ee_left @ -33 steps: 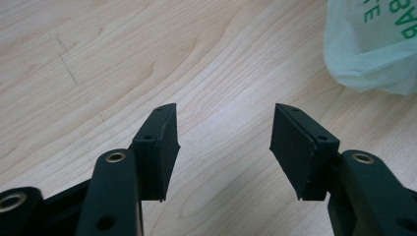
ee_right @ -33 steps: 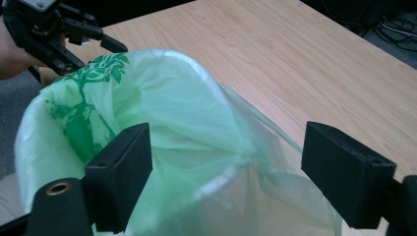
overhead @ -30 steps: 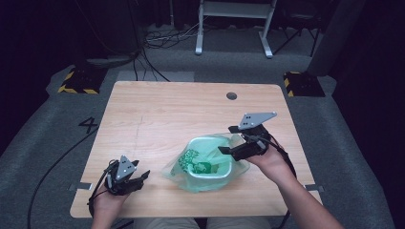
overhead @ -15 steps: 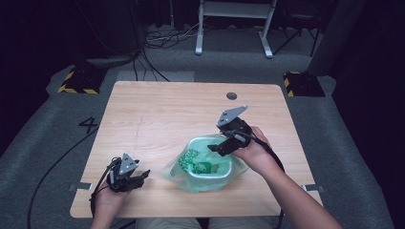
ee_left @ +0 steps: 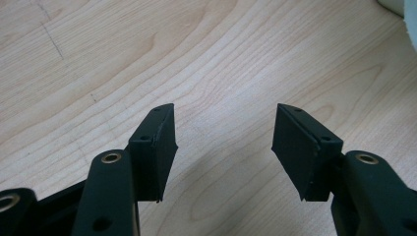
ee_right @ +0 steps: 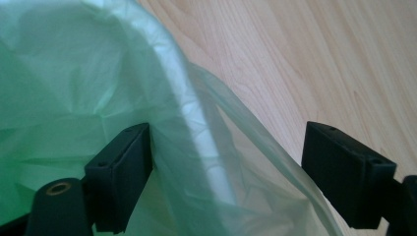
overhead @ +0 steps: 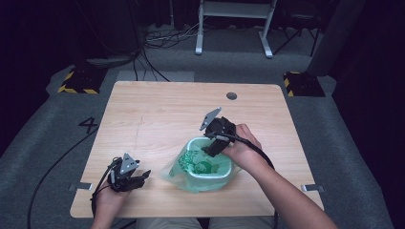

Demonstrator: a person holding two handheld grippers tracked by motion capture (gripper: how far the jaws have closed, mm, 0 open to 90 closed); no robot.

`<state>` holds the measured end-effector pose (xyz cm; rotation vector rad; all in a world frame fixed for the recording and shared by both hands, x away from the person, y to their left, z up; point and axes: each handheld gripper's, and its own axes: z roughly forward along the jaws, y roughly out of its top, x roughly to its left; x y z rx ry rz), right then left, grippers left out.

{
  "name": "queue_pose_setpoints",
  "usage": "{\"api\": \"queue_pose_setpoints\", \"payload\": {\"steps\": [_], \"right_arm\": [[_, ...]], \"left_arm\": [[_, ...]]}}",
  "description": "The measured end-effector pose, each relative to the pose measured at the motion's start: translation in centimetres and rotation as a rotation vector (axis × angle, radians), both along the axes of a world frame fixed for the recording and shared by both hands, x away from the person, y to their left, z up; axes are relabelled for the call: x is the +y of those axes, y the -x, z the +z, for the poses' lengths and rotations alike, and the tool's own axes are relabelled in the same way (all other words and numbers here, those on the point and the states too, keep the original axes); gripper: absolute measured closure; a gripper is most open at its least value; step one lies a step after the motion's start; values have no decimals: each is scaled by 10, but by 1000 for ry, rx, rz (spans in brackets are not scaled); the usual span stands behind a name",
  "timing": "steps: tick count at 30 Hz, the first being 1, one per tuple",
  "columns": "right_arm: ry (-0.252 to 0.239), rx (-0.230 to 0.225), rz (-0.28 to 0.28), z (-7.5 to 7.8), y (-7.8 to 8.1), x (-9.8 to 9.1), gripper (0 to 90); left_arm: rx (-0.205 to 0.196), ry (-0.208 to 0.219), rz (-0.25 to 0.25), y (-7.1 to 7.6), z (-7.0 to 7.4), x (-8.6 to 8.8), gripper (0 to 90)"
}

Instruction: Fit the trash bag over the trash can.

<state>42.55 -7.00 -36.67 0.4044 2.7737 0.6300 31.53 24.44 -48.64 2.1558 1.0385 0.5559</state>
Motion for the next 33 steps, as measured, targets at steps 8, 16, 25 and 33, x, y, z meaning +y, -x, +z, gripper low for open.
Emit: {"api": "queue_pose_setpoints", "payload": {"steps": [8, 16, 25, 33], "right_arm": [[118, 1, -1, -12, -4, 15, 203], [209, -10, -1, -22, -5, 22, 208], [198, -3, -12, -24, -6, 21, 202], [28, 8, 8, 8, 8, 4, 194]], "left_arm": [[8, -5, -8, 0, -1, -1, 418], [11, -4, -10, 0, -2, -1, 417], [19, -1, -5, -1, -4, -1, 416], [31, -4, 0, -3, -7, 1, 414]]}}
